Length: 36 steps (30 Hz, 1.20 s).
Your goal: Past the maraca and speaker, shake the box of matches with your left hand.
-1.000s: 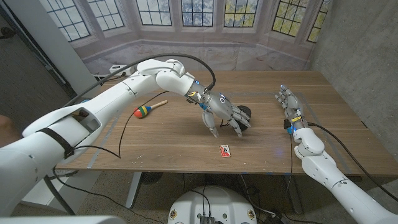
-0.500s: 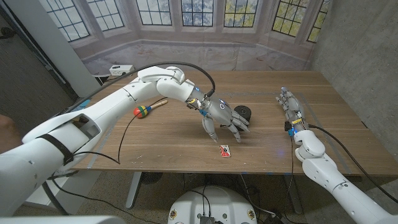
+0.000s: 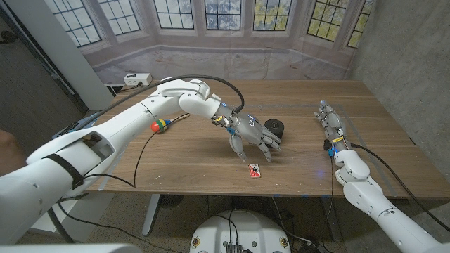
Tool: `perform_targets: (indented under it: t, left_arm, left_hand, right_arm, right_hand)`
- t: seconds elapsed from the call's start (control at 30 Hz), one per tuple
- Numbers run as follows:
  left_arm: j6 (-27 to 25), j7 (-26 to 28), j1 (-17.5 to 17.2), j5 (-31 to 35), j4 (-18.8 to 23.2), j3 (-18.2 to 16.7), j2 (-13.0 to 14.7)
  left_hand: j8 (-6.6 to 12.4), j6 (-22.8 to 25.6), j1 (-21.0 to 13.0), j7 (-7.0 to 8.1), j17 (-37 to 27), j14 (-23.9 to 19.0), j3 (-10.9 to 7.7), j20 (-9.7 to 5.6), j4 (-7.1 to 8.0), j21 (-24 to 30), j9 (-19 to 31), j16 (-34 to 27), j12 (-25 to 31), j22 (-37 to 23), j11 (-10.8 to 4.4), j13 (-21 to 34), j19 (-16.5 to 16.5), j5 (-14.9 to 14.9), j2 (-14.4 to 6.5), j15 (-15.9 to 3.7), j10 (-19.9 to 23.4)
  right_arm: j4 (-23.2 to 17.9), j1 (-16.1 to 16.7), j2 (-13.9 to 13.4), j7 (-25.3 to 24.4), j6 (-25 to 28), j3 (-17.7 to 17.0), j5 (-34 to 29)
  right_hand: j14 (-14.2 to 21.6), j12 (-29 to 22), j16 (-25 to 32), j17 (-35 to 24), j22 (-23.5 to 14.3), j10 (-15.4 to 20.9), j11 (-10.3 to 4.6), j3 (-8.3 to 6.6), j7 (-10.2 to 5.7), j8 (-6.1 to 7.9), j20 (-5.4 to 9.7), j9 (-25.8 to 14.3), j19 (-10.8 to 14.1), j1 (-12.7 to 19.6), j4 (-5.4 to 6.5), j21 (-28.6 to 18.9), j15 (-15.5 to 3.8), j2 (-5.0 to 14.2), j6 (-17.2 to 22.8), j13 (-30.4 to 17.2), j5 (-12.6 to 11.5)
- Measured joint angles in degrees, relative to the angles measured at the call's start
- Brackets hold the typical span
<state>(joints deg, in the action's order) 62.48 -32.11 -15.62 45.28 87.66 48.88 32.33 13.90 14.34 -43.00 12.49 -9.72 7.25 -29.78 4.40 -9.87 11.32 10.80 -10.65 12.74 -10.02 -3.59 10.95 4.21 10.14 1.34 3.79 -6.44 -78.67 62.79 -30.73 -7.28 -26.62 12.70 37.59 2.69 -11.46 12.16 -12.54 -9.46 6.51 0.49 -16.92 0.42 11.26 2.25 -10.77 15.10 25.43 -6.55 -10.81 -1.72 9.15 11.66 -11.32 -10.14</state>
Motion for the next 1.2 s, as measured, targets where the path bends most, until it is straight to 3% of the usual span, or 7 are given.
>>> perform_targets:
  t: [1.07, 1.2]
  left_arm:
    - [-1.6, 5.6, 0.3, 5.1, -2.2, 3.9, -0.6]
    - [-1.6, 5.6, 0.5, 5.1, -2.6, 4.4, -0.6]
  left_hand:
    - [0.00, 2.0, -0.7, -0.04, 0.0, -0.3, 0.78, 0.00, 0.31, 0.0, 0.3, 0.0, 0.0, 0.0, -0.32, 0.0, 0.0, 0.0, 0.4, -0.31, 0.7]
    - [0.30, 3.0, -0.7, -0.14, 0.0, -0.3, 0.95, 0.00, 0.48, 0.0, 0.3, 0.0, 0.0, 0.0, -0.32, 0.0, 0.0, 0.0, 0.4, 0.48, 0.7]
  right_arm:
    - [-0.6, 2.7, 0.6, -1.3, -2.0, -0.8, -0.2]
    - [-0.6, 2.7, 0.6, -1.7, -2.2, -0.8, -0.4]
  right_hand:
    - [0.1, 0.0, 0.0, 0.3, 0.0, 0.0, 0.00, 0.00, 0.00, 0.00, 0.00, 0.0, 0.0, 0.0, 0.00, 0.0, 0.05, 0.00, 0.0, 0.0, 0.0]
    - [0.3, 0.0, 0.0, 0.3, 0.0, 0.0, 0.00, 0.00, 0.00, 0.00, 0.00, 0.0, 0.0, 0.0, 0.00, 0.0, 0.31, 0.00, 0.0, 0.0, 0.0]
